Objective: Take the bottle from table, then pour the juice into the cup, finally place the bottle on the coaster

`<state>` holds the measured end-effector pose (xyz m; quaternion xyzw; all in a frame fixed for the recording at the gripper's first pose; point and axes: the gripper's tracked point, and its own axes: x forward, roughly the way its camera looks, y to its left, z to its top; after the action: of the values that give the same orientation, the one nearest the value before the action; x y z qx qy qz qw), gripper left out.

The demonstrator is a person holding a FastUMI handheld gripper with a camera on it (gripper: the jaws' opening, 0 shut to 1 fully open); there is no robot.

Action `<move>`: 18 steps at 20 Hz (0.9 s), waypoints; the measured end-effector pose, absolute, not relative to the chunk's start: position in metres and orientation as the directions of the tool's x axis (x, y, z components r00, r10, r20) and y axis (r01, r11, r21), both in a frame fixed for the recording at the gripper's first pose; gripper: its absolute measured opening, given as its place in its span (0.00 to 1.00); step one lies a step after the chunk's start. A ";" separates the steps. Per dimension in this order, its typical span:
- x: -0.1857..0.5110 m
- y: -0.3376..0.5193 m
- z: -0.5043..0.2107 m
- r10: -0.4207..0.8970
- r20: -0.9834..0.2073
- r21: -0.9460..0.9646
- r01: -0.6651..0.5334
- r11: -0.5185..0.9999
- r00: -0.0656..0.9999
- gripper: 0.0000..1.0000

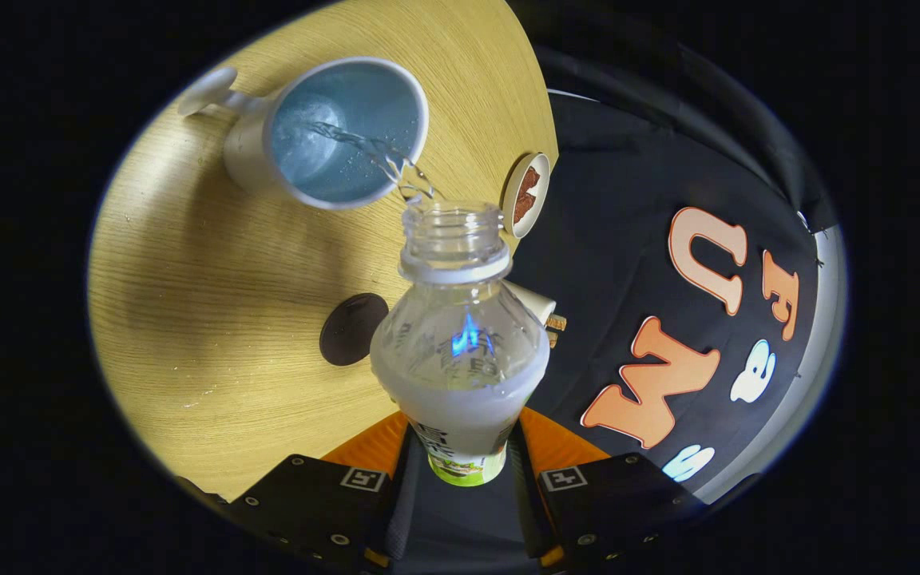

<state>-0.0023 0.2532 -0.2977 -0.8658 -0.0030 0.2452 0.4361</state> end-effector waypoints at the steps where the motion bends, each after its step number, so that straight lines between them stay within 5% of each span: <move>1: -0.002 0.254 -0.297 0.220 -0.422 -0.756 -0.208 -0.621 0.879 0.55; 18: 0.007 0.260 -0.287 0.222 -0.427 -0.729 -0.189 -0.657 0.876 0.56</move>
<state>0.0066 0.2597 -0.2867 -0.8758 -0.0094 0.2484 0.4138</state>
